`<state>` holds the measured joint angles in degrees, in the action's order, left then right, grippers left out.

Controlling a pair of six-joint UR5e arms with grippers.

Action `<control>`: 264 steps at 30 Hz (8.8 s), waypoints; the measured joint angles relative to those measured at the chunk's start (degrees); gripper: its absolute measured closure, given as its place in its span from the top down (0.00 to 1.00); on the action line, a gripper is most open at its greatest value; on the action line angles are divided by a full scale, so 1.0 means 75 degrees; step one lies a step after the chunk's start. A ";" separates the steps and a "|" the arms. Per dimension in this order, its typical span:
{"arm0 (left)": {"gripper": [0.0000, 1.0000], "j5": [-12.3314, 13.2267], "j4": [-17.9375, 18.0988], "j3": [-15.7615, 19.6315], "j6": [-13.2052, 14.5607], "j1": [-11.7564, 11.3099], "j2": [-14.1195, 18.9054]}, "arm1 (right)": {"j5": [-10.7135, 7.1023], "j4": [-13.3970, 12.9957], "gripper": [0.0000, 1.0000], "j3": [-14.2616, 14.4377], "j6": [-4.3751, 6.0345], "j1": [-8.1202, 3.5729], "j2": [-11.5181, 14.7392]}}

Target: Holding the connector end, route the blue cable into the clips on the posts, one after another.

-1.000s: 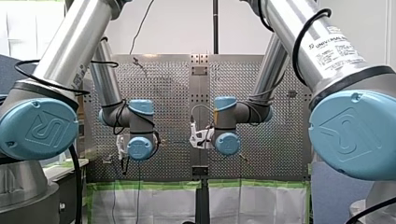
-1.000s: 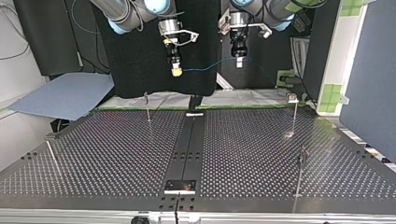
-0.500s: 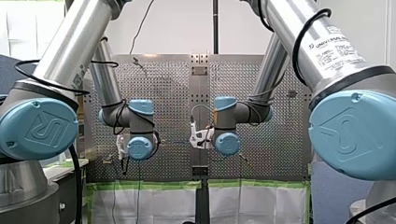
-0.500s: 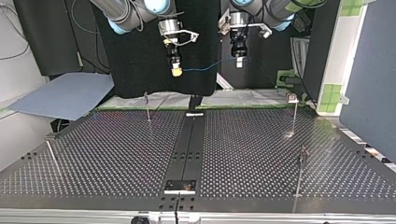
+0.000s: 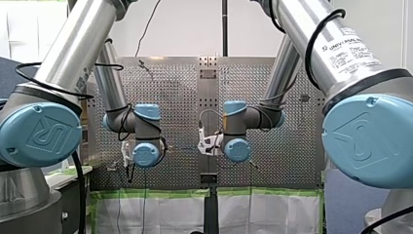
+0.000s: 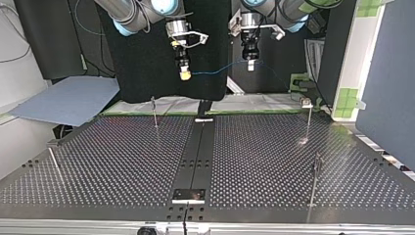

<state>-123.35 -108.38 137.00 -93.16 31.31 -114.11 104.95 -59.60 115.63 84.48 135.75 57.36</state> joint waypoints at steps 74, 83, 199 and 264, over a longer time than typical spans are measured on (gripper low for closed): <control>0.00 -0.0062 -0.0829 -0.0001 0.0097 0.0014 0.0129 | 0.0036 0.0165 0.00 -0.0787 -0.0245 0.1150 -0.0188; 0.00 -0.0032 -0.0935 -0.0062 -0.0162 -0.0063 0.0651 | 0.0534 0.0664 0.00 -0.1283 -0.0020 0.1437 0.0311; 0.00 0.2463 -0.7138 -0.3234 -0.0736 -0.3635 0.4459 | -0.0950 0.6778 0.00 -0.7000 -0.0105 0.1462 0.1088; 0.00 0.3193 -0.6926 -0.4101 -0.1449 -0.4617 0.4115 | -0.1502 0.7843 0.00 -0.8160 0.0703 0.1283 0.0349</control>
<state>-99.40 -160.33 106.24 -104.03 -3.32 -83.25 93.68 -0.78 54.43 89.75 145.37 59.98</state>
